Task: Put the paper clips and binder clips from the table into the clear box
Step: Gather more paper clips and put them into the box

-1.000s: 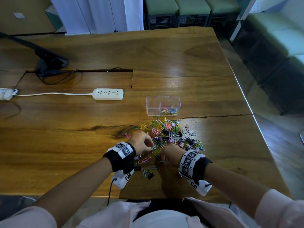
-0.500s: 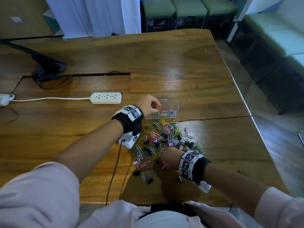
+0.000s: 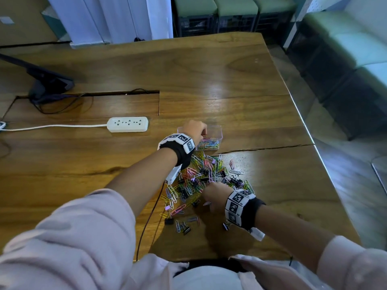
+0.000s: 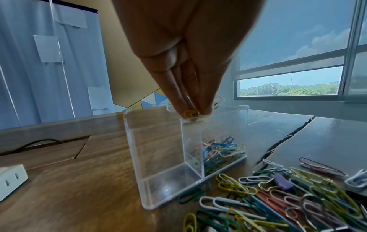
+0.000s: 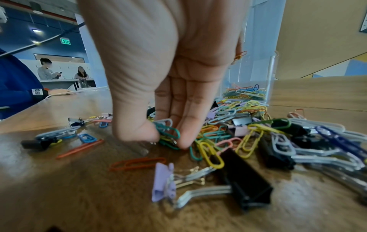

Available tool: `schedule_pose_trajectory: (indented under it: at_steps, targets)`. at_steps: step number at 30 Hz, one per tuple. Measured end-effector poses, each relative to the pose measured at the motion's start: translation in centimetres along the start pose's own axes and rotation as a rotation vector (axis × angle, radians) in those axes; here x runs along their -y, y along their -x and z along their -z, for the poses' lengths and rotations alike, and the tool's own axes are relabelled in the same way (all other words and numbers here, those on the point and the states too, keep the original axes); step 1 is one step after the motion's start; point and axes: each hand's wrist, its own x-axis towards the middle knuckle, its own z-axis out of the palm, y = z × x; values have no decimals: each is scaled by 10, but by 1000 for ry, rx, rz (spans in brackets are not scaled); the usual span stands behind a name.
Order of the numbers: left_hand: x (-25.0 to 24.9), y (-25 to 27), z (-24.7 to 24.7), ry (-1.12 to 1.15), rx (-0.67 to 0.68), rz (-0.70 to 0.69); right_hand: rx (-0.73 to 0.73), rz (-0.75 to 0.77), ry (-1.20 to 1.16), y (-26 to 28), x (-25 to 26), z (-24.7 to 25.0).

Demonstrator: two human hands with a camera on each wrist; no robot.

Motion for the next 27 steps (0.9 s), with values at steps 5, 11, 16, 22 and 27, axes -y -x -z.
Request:
schedule_pose_trajectory:
  at_steps: [5, 11, 16, 22, 27]
  targets:
    - [3, 1, -2, 64, 32, 17, 5, -26, -55, -2, -1, 1]
    - [4, 7, -5, 117, 9, 2, 26, -62, -111, -4, -2, 3]
    - [16, 11, -2, 221, -128, 23, -36, -90, -234, -6, -11, -2]
    - [42, 18, 0, 254, -200, 126, -193, -167, -457, -4, -34, 11]
    - [57, 28, -2, 96, -129, 109, -324, -226, -460, -3, -67, 57]
